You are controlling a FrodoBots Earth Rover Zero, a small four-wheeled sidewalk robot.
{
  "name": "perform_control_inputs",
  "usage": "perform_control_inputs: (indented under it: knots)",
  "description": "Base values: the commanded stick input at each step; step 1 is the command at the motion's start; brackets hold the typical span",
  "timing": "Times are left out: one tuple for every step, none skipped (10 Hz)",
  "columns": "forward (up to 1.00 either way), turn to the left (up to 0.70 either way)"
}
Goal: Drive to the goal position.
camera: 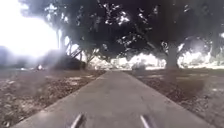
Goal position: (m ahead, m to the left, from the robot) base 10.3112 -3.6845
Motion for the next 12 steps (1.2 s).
perform_control_inputs:
  knots:
    - [0.7,-0.14]
    - [0.7,-0.06]
    - [0.7,-0.01]
    - [0.7,-0.05]
    - [0.7,-0.09]
    - [0.7,0.0]
    - [0.7,0.0]
    - [0.7,0.0]
    - [0.7,0.0]
    - [0.7,0.0]
    - [0.7,0.0]
    - [0.7,0.0]
